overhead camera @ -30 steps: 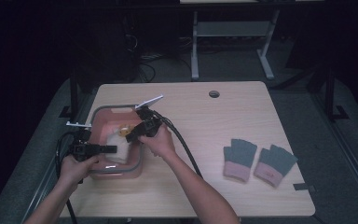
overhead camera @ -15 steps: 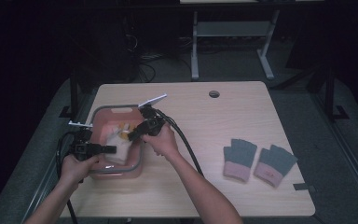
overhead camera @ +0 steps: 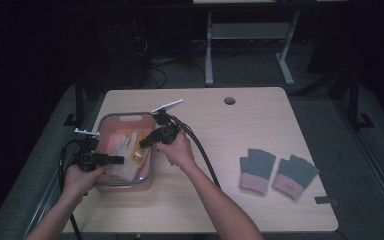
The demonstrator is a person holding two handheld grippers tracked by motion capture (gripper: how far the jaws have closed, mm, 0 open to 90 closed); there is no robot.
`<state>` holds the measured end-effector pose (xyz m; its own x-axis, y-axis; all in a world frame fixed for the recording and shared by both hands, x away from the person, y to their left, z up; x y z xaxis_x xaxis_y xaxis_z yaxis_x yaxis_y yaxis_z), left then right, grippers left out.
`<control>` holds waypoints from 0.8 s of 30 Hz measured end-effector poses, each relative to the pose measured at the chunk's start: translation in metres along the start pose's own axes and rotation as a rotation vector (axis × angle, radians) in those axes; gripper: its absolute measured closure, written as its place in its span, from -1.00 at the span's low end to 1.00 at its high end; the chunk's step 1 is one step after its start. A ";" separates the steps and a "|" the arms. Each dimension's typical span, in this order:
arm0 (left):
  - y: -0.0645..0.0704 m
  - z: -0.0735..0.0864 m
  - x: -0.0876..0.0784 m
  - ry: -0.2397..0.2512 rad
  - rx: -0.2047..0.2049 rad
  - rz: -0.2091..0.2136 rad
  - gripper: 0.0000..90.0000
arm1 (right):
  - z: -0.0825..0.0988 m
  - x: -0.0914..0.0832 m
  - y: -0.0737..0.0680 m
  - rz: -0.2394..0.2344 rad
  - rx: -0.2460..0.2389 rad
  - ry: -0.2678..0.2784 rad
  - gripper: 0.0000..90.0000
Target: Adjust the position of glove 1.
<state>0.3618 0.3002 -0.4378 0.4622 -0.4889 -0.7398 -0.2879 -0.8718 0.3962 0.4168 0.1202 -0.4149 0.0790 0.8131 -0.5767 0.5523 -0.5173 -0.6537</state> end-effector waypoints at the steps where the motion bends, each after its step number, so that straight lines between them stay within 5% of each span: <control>1: 0.000 -0.001 -0.001 0.002 0.003 -0.001 0.15 | 0.000 -0.001 0.000 -0.002 -0.001 -0.001 0.68; 10: 0.009 -0.010 -0.007 0.040 0.025 0.000 0.23 | 0.002 -0.011 0.003 -0.002 0.000 0.021 0.67; 24: 0.033 -0.021 -0.008 0.103 0.069 0.089 0.19 | 0.008 -0.038 0.014 -0.015 0.017 0.074 0.59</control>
<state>0.3657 0.2750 -0.4074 0.5150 -0.5678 -0.6421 -0.3867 -0.8225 0.4172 0.4143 0.0798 -0.4059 0.1324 0.8381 -0.5293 0.5398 -0.5088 -0.6706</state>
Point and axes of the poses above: each handheld gripper's, and its own axes: x roughly forward along the jaws, z roughly out of its underside, y roughly to its right, the point moved 6 cm from there along x, roughly forward along the jaws, and after that the axes turned 4 degrees about y, right-handed, at the moved point
